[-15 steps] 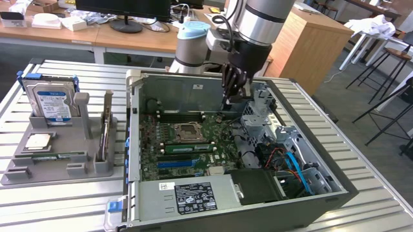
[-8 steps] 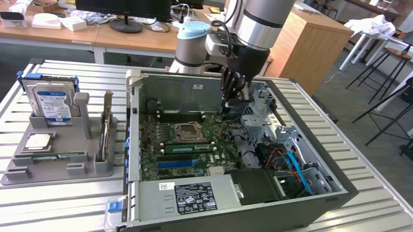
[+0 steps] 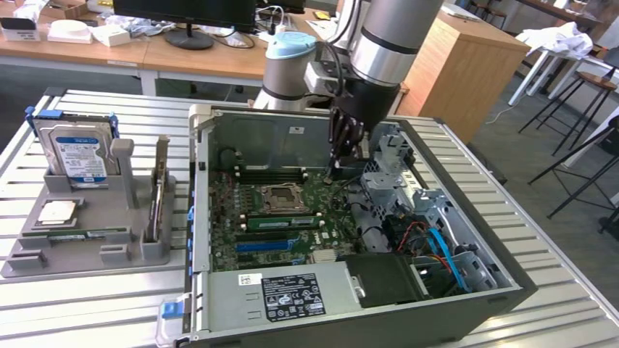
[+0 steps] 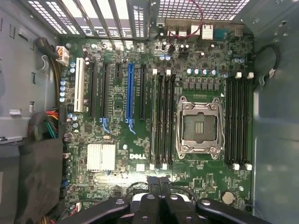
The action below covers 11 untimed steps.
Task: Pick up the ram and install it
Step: 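Press down the ram until it locks into place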
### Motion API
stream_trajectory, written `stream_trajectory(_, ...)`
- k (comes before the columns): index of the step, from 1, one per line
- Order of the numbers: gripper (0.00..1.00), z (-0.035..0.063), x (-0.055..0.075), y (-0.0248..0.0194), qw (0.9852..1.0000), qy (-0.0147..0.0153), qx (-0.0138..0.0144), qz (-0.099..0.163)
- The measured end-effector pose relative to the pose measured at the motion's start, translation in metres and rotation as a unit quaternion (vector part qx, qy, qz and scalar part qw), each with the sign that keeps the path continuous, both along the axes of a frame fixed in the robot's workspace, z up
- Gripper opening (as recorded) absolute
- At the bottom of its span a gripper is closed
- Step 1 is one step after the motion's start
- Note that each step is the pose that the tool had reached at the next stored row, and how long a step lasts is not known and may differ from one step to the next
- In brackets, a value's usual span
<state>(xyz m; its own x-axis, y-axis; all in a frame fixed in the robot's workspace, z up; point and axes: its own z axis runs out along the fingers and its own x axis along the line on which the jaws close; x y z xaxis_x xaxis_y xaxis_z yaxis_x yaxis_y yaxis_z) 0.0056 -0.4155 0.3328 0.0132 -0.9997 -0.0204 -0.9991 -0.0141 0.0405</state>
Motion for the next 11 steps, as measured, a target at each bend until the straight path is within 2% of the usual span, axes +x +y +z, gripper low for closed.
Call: stream_trajectory(11, 0.10, -0.0200, 0.000, -0.0004, 1.0000, 0.0000, 0.0000, 0.000)
